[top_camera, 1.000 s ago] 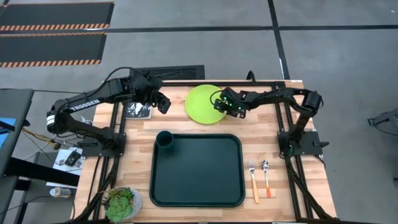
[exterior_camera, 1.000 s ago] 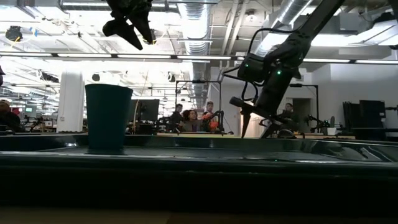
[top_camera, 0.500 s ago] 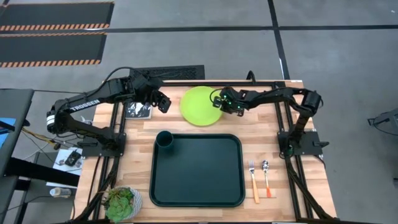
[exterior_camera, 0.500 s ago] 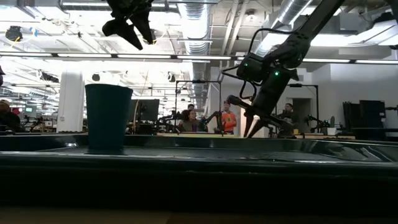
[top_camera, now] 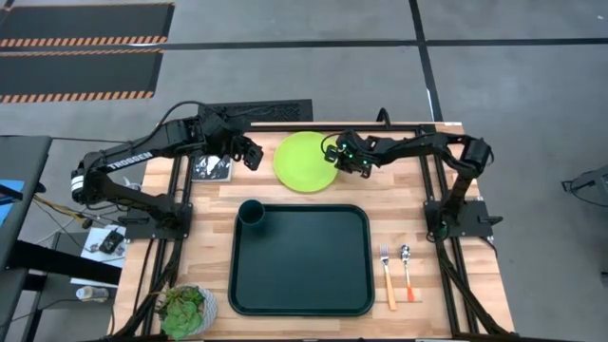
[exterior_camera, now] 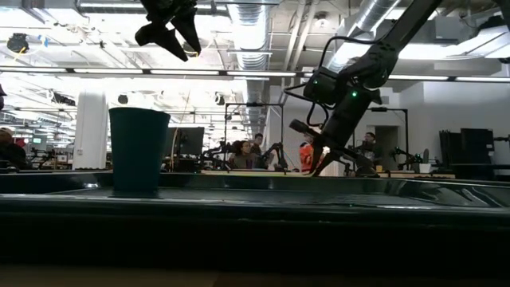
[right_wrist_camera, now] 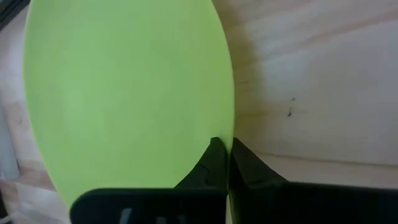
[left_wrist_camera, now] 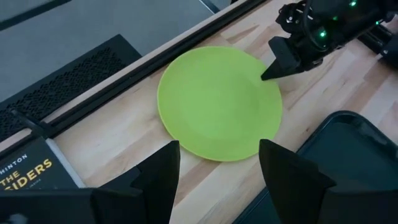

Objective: Pick and place plate/cup/fork/spoon on tray
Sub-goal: Put the green plate on the black serving tray

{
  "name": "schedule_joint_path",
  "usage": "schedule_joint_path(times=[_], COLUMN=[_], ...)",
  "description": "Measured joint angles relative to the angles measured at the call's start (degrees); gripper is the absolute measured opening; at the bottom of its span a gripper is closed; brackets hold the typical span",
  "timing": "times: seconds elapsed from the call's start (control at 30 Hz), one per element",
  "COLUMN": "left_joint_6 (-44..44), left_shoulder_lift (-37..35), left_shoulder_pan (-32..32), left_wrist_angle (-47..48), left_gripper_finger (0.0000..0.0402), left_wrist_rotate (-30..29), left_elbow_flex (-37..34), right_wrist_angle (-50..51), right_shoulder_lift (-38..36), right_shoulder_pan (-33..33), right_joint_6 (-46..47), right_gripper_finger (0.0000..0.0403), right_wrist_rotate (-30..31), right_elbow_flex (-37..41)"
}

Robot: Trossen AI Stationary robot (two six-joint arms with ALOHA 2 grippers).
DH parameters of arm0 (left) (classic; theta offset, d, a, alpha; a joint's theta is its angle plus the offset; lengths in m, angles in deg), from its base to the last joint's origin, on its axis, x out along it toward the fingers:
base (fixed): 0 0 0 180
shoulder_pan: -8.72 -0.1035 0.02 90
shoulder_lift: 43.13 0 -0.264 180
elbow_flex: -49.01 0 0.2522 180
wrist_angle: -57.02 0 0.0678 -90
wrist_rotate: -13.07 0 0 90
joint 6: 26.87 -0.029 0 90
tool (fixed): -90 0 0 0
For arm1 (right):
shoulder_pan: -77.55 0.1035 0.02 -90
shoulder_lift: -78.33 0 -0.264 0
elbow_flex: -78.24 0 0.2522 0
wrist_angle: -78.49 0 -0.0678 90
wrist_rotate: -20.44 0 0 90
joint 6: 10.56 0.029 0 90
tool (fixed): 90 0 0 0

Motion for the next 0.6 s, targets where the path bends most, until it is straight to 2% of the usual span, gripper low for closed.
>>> schedule_joint_path(times=[0.33,0.43,0.6], left_joint_6=[1.68,2.27,4.04], left_shoulder_lift=[0.05,0.15,0.2], left_shoulder_pan=[-0.69,-2.59,-5.99], left_wrist_angle=[-3.1,-7.56,-20.25], left_gripper_finger=[0.0206,0.0206,0.0222], left_wrist_rotate=[-0.85,3.57,8.91], left_elbow_flex=[-2.0,-5.35,-12.12], right_wrist_angle=[-1.68,-1.32,-0.98], right_shoulder_lift=[-4.24,-6.55,-10.06], right_shoulder_pan=[0.02,-0.07,-0.09], right_joint_6=[0.13,-0.84,-2.5], right_gripper_finger=[0.0003,0.0002,0.0004], right_wrist_rotate=[1.47,2.46,3.45], right_elbow_flex=[0.09,0.11,0.13])
